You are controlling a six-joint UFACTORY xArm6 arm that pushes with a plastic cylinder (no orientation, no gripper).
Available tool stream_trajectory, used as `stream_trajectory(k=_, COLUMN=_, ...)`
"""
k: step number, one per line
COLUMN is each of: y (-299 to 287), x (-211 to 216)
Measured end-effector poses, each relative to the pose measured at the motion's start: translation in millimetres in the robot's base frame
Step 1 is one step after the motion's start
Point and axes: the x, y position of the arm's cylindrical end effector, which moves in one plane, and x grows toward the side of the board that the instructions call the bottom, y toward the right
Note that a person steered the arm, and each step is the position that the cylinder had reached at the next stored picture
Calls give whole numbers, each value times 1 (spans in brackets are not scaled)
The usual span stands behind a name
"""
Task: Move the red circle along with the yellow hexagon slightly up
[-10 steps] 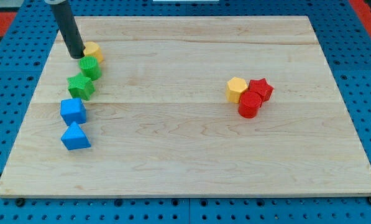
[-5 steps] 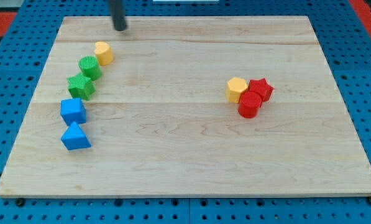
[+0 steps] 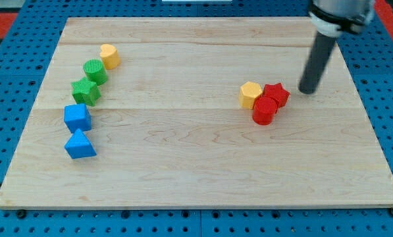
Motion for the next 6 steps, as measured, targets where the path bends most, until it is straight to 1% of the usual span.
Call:
stream_trajectory(k=1, y=-37, x=51)
stream_trajectory(k=2, y=-77, x=53)
stream_trajectory(k=3, y=-106, x=42)
stream_trajectory(k=6, y=-108, x=0)
